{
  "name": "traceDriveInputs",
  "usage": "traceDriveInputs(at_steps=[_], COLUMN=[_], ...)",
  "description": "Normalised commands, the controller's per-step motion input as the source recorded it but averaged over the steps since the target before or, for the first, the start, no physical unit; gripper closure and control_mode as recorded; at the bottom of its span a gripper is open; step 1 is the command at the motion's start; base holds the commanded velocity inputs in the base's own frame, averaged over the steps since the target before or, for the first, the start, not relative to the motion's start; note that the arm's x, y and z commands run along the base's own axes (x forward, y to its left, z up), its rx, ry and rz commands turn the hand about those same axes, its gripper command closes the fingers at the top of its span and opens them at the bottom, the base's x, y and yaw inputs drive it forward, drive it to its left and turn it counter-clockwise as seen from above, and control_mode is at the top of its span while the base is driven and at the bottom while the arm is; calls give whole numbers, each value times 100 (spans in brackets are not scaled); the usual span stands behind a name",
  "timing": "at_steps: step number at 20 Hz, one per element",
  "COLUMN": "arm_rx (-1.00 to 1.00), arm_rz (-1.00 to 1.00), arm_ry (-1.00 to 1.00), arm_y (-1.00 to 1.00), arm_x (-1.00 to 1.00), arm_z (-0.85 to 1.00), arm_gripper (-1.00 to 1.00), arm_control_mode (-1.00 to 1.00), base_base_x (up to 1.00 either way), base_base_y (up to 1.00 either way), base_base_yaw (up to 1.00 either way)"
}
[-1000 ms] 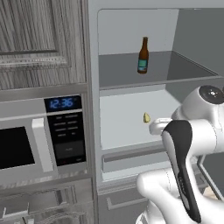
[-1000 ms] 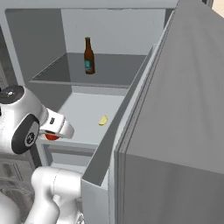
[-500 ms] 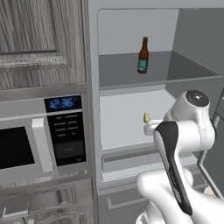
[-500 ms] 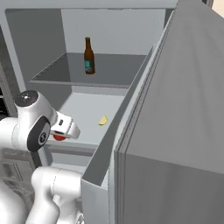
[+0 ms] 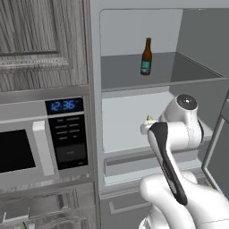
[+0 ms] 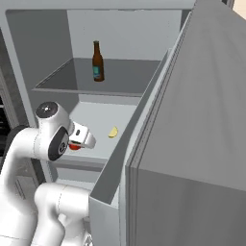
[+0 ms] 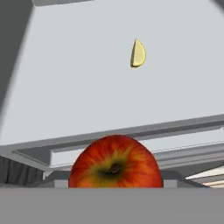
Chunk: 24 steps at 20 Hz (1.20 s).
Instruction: Place the beer on the top shelf of the fridge to keep it out of children's reach, and place the apple and lemon wedge on lower shelves for easy access.
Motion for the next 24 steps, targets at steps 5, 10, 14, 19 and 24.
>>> traceDriveInputs(at_steps=[5, 10, 14, 19, 24], arm_rx=[0, 0, 1, 2, 1], arm_rz=[0, 0, 0, 0, 0], arm_ry=[0, 0, 0, 0, 0], arm_y=[0, -3, -6, -10, -8], arm_x=[63, 54, 49, 48, 46], arm_z=[-39, -42, -26, -20, -24], arm_gripper=[100, 100, 100, 100, 100], arm_control_mode=[-100, -100, -100, -100, -100], base_base_x=[0, 0, 0, 0, 0], base_base_y=[0, 0, 0, 0, 0], base_base_yaw=[0, 0, 0, 0, 0])
